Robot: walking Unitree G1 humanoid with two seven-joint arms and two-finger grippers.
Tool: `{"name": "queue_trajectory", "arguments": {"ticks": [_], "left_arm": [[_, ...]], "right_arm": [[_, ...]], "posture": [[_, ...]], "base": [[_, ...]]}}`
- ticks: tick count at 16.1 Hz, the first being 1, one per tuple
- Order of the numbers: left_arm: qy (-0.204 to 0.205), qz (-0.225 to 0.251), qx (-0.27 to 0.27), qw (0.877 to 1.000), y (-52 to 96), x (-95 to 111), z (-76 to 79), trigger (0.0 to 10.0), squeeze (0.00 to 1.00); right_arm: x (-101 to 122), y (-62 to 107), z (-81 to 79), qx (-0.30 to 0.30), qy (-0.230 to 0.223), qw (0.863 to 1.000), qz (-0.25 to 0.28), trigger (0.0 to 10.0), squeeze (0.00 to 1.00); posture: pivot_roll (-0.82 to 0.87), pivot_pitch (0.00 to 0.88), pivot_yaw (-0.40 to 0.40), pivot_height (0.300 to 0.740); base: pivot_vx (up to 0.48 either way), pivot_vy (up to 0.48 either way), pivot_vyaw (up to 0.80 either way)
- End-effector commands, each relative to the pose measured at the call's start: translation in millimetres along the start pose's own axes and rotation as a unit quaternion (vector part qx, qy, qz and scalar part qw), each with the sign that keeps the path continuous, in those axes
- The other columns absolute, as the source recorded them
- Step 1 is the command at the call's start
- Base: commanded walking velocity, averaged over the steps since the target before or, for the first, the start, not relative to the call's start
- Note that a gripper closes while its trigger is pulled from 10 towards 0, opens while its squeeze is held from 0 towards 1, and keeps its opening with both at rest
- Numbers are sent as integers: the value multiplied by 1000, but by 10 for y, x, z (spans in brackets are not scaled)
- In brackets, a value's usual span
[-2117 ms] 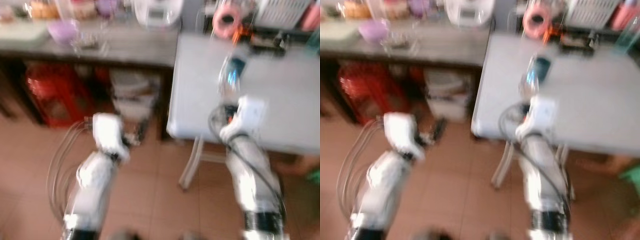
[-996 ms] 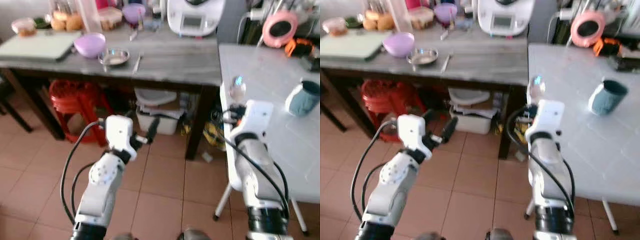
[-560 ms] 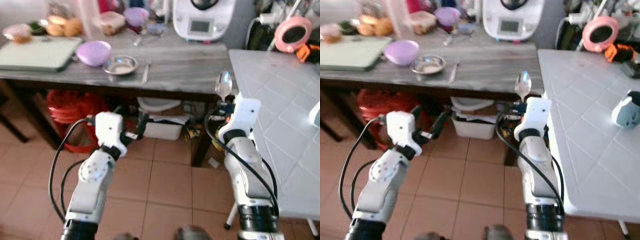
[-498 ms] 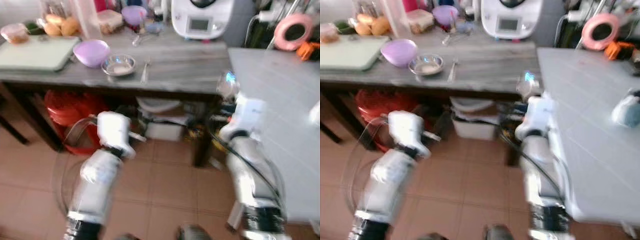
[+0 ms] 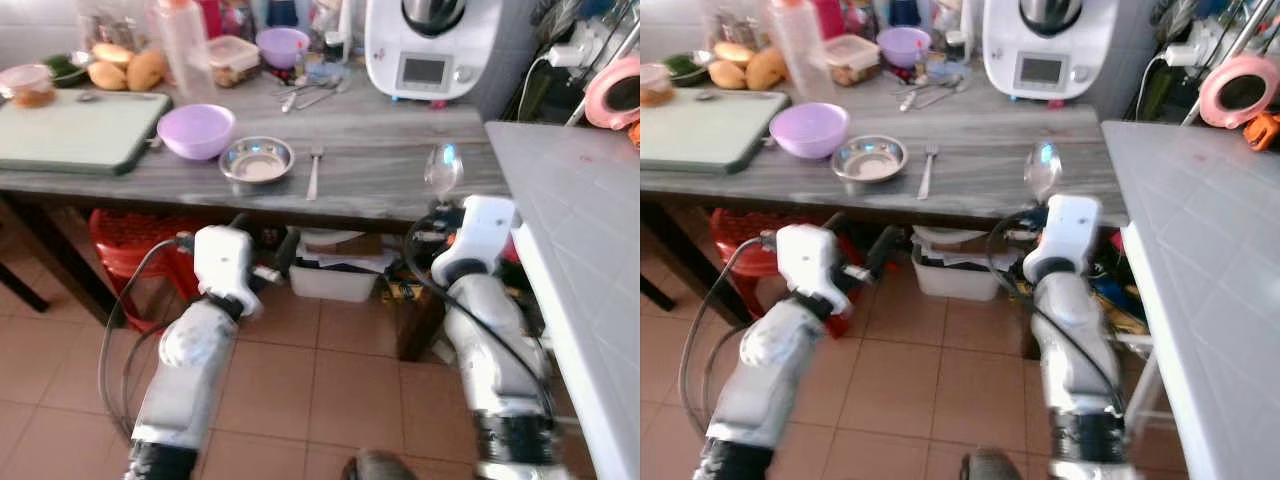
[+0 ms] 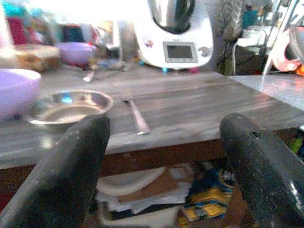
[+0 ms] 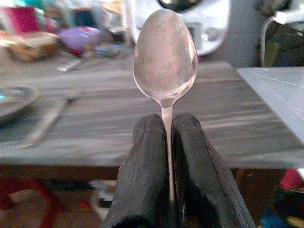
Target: Setting the table
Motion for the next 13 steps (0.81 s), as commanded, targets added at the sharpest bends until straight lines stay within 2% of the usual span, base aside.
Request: {"name": "queue_trajectory", "arguments": {"ticks": [1,7,9,13], "left_arm": [[-16,5,10,1000,17,59,-82,10000,0],[-8,2,27,1000,31,42,-113,10000,0],[-14,19,41,999,70,98,-159,10000,0],[-32,12,58,998,229,86,-260,10000,0]], "right_arm": [[114,-17,-86,12,-7,1000,21,10000,0],[102,-14,-102,15,-9,1000,20,10000,0],[94,-8,-95,16,-6,1000,20,10000,0],[39,-15,-66,8,-16,1000,7,10000,0]], "posture": [[9,0,10,740],[13,0,10,740],[15,0,9,740],[22,0,7,740]], "base": [[469,0,0],[447,46,0],[0,0,0],[0,0,0]]}}
Point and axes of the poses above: a point about 5 cm out from each wrist's last joint towards the gripper, its own y axis pointing back from the gripper into the wrist, its own x axis along the axis of the wrist's last joint, z = x × y, the point moved 2 cm from there along -y, pointing out of the wrist towards the gripper, and after that the axes turned 10 degrees about y, right-handed, at the moved point
